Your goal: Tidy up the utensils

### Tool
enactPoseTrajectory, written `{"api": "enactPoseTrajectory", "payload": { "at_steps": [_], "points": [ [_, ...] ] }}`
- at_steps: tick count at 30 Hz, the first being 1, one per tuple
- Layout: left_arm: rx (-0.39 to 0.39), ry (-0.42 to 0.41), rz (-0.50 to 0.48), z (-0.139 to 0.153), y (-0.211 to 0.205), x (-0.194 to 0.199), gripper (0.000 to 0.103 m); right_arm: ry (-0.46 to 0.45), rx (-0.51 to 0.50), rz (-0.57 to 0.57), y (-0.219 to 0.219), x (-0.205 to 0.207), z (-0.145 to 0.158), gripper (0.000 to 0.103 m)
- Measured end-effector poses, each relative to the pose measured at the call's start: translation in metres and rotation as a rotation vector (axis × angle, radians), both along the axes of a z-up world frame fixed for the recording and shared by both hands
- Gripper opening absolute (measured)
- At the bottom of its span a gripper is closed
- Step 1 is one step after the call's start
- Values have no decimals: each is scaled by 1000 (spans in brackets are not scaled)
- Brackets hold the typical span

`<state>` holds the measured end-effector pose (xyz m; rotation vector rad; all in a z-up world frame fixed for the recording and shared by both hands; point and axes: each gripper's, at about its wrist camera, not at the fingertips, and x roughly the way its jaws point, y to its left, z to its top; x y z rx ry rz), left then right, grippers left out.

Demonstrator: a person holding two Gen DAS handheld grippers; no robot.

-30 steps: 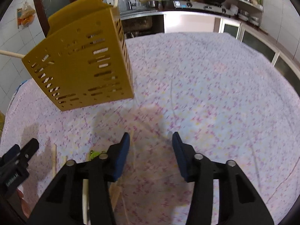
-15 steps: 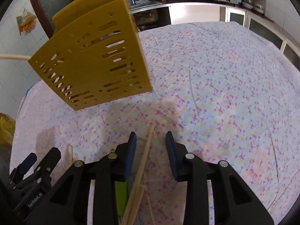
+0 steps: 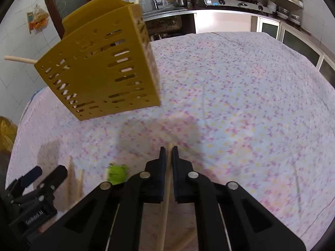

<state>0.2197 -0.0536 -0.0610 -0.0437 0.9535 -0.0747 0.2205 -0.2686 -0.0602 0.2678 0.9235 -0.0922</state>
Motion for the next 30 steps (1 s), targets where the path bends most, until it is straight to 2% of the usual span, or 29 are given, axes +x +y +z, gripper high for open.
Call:
{"api": "enactPoseTrajectory", "payload": {
  "at_steps": [3, 4, 5, 7, 9, 12, 13, 16, 20, 24, 30],
  "points": [
    [-4, 39, -31, -4, -7, 2, 68, 3, -3, 3, -10, -3, 1, 6],
    [-2, 46, -32, -6, -8, 3, 65, 3, 2, 1, -13, -4, 1, 6],
    [7, 43, -29, -6, -10, 2, 64, 1, 7, 0, -16, -4, 1, 6],
    [16, 37, -36, -6, -14, 1, 53, 0, 9, 2, -17, -4, -1, 6],
    [25, 33, -39, -6, -17, 1, 47, -4, -1, 6, -15, -5, -2, 6],
    [40, 28, -57, -5, -21, 5, 29, -9, -12, 17, -12, -3, -2, 6],
    [38, 31, -61, -5, -22, 7, 21, -10, -13, 21, -10, -3, -1, 6],
    [9, 45, -59, -3, -19, 14, 8, -20, -20, 26, -7, -8, 2, 6],
    [-32, 42, -49, -1, -10, 17, 5, -48, -26, 23, -5, -13, 9, 5],
    [-49, -12, -54, 10, -4, 11, 4, -97, -17, 8, -7, -21, 21, 5],
    [-81, -177, -66, 49, 11, -11, 4, -206, -19, 3, -8, -38, 47, 5]
  ]
}}
